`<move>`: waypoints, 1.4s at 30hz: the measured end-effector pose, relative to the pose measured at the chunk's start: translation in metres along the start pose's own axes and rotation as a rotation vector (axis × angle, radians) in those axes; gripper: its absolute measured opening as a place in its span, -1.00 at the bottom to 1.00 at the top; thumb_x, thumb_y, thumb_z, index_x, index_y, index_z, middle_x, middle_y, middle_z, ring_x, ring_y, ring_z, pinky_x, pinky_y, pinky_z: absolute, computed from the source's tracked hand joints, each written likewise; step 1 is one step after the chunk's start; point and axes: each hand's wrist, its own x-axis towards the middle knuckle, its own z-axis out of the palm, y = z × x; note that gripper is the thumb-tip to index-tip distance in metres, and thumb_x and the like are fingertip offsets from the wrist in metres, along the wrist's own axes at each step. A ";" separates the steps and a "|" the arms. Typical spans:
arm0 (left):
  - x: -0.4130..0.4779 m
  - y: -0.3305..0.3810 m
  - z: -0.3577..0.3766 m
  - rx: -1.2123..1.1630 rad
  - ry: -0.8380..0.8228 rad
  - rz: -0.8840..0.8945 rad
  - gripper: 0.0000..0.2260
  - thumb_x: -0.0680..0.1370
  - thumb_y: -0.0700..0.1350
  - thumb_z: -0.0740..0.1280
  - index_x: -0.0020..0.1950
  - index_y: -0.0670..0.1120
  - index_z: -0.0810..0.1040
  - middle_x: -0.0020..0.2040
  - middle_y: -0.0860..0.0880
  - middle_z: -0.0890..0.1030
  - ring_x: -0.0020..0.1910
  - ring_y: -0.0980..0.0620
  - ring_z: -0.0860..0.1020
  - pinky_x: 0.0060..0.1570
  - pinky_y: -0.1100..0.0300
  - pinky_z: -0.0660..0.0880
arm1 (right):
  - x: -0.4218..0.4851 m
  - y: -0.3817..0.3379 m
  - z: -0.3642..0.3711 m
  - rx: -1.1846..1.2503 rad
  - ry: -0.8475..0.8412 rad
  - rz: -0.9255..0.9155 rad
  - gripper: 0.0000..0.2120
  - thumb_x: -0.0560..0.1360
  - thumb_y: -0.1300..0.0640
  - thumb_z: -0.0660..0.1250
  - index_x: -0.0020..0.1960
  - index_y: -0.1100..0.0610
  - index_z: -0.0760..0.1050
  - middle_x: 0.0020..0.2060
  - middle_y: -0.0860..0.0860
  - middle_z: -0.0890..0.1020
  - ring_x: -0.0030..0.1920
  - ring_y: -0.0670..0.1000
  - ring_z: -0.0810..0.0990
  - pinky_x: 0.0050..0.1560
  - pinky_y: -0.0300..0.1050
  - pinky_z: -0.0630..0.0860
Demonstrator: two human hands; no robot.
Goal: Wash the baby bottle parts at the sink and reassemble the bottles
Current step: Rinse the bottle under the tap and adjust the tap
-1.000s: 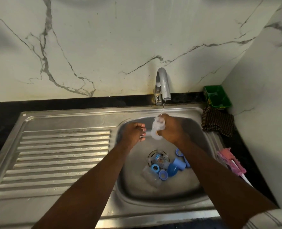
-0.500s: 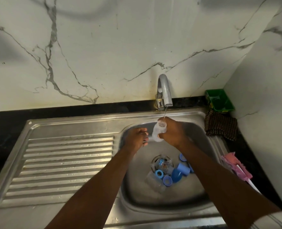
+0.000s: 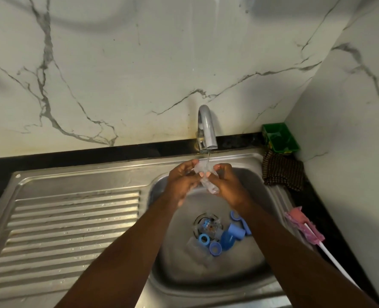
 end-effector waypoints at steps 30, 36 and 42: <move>-0.006 -0.025 0.003 0.297 -0.029 -0.241 -0.76 0.59 -0.22 0.37 0.26 -0.12 0.53 0.15 -0.13 0.65 0.09 -0.05 0.66 0.08 0.07 0.64 | 0.014 0.010 -0.006 0.100 0.067 0.013 -0.64 0.51 0.23 0.43 0.28 0.13 0.49 0.13 0.08 0.67 0.10 0.08 0.66 0.13 0.03 0.61; -0.011 -0.031 -0.004 0.384 0.008 -0.305 -0.73 0.54 -0.34 0.40 0.20 -0.11 0.54 0.06 -0.19 0.66 0.02 -0.09 0.67 0.03 0.05 0.65 | 0.012 0.008 0.004 -0.380 -0.018 -0.126 -0.61 0.43 0.24 0.51 0.21 0.14 0.49 0.01 0.00 0.61 0.03 -0.01 0.60 0.13 -0.07 0.54; -0.007 -0.016 -0.020 0.631 0.135 -0.169 -0.56 0.41 -0.36 0.52 0.24 -0.10 0.57 0.12 -0.06 0.64 0.12 -0.04 0.62 0.17 0.01 0.60 | 0.005 -0.015 0.013 -0.427 0.252 -0.344 -0.53 0.39 0.18 0.56 0.22 0.02 0.49 0.02 -0.17 0.59 -0.01 -0.24 0.53 -0.14 -0.54 0.36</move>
